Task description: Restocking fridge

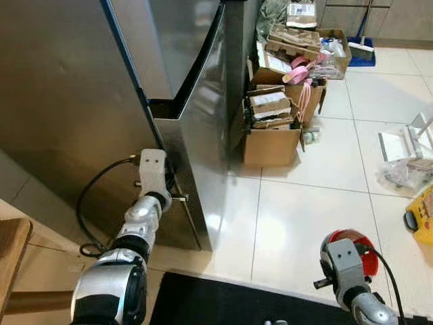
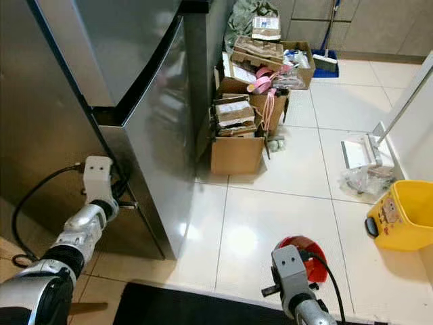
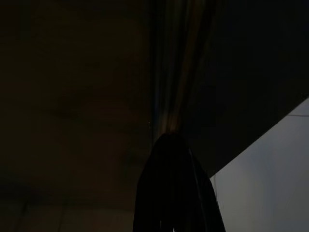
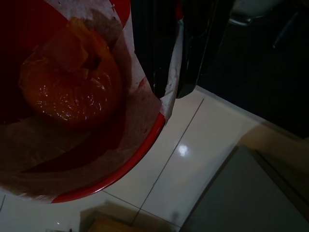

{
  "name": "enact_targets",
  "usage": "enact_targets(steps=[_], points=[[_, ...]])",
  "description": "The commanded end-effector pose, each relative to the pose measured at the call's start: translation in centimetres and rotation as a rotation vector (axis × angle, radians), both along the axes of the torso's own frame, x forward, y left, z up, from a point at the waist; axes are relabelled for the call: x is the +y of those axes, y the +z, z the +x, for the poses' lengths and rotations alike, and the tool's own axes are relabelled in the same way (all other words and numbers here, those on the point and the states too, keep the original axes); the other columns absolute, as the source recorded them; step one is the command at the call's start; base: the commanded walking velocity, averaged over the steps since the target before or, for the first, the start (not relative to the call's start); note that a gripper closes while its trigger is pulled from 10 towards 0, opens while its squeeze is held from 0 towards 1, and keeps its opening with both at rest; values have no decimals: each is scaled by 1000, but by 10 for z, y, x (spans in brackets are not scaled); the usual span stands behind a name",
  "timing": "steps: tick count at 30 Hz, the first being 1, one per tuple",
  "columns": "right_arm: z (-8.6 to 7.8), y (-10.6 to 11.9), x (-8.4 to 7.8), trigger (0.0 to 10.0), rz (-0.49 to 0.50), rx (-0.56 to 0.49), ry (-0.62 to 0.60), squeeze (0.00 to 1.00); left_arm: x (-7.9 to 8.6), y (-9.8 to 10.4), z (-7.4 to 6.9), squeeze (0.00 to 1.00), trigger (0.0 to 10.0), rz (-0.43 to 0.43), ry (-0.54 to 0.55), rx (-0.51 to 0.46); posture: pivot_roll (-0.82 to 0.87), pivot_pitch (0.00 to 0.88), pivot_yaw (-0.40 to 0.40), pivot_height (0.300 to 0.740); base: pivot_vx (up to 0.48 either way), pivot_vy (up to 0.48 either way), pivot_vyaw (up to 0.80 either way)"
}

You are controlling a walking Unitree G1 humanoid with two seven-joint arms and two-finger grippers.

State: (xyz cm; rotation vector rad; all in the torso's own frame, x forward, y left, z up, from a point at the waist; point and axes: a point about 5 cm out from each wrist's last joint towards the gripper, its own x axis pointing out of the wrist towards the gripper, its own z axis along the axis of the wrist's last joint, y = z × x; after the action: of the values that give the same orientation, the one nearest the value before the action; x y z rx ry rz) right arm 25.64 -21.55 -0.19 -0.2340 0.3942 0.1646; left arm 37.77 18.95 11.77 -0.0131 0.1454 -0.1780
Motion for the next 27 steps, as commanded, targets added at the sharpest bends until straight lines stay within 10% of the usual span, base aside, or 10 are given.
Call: enact_targets(steps=[1,24,26,27], points=[[-3,-1,-2,10000,10,-2,-25,0,-18,2,1,0,10000,-30,-99,-21,-110,240,43,740,0,0,0],[-4,1,-3,10000,2,-7,-26,0,-35,17,10,0,10000,1,-156,-57,-125,244,49,740,0,0,0],[-4,1,-2,10000,3,-6,-27,0,-37,16,10,86,10000,24,-163,-45,-125,244,49,740,0,0,0],[-4,1,-2,10000,4,-6,-28,0,-38,14,9,635,10000,48,-171,-35,-123,244,51,740,0,0,0]])
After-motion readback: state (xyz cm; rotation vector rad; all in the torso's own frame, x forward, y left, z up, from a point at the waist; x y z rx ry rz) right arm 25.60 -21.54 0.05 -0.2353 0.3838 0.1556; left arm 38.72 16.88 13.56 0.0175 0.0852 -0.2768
